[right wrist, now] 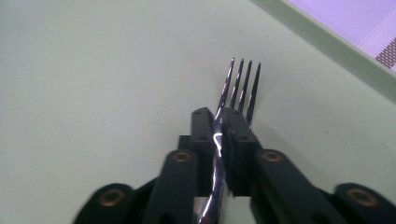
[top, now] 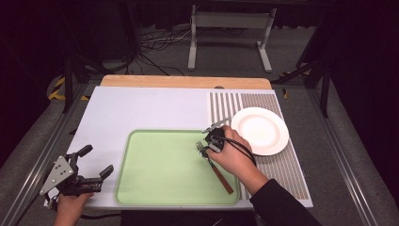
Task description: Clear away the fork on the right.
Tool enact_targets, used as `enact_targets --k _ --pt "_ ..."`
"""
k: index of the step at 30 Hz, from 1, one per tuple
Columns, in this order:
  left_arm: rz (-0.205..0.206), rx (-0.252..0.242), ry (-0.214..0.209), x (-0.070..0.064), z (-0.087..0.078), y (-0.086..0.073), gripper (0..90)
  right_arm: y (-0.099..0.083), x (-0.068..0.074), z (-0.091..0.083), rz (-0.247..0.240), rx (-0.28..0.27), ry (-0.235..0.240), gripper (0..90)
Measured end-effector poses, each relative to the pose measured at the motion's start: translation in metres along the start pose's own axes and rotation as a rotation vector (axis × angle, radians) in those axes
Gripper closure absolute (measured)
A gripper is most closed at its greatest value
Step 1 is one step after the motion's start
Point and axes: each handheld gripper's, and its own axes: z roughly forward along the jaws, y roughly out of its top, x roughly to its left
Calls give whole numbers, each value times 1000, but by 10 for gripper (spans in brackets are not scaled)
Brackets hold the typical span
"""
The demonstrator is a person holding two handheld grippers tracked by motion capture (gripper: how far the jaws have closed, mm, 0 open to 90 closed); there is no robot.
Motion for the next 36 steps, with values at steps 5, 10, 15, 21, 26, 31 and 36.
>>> enact_targets --k 5,10,15,21,26,31,36 --pt "8 5 -1 0 0 0 0 1 0 2 -43 15 19 900" --pt "2 4 0 0 0 0 0 0 2 8 -67 40 26 900" --pt "8 6 -2 0 0 0 0 0 3 12 -69 53 24 900" --pt "3 6 -1 0 0 0 0 -1 3 15 -71 69 23 900" --pt "3 3 -2 -1 1 0 0 -3 4 18 -73 84 28 900" --pt "4 7 -3 0 0 0 0 -3 4 20 -78 92 22 900" --pt "3 3 -3 -1 1 0 0 -3 4 22 -79 95 19 900"
